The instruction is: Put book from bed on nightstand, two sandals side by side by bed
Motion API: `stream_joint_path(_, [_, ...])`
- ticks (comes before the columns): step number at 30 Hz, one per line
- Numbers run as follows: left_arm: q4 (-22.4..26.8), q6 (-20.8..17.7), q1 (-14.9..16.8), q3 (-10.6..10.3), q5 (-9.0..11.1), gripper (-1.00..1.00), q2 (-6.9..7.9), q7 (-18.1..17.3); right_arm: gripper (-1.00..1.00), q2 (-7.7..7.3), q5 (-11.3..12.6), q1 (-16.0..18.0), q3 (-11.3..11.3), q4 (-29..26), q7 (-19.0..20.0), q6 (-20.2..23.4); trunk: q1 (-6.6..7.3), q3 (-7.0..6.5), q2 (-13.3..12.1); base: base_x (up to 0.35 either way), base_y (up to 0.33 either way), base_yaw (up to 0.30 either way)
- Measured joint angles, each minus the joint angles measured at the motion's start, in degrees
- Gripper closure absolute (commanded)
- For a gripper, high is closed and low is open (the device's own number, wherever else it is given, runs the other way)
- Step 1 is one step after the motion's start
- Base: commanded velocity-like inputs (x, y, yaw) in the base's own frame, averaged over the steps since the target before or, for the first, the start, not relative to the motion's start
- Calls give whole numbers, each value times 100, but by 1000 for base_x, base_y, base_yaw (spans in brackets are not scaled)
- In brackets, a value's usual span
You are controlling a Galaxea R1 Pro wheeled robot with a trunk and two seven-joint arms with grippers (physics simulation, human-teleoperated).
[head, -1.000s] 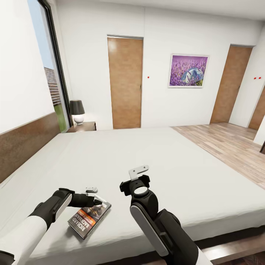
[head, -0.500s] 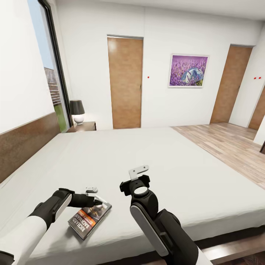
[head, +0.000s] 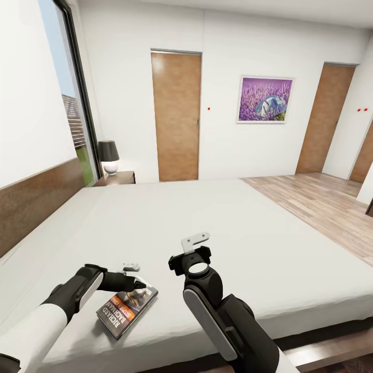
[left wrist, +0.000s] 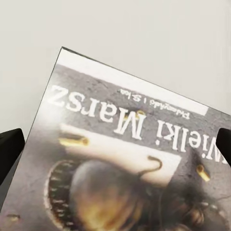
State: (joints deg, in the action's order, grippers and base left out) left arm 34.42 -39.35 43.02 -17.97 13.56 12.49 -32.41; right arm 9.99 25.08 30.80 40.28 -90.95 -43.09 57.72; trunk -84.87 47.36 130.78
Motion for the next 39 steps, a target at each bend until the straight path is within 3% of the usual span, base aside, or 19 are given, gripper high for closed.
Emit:
stream_joint_path(12, [5, 0, 0, -110, 0, -100, -18, 0, -100, 0, 0, 1, 0, 1, 0, 1, 0, 0, 0, 0, 0, 0])
stream_joint_path(39, [9, 3, -8, -133, -1, -100, -17, -5, -100, 0, -2, -1, 0, 0, 0, 2, 0, 0, 0, 0, 0, 0])
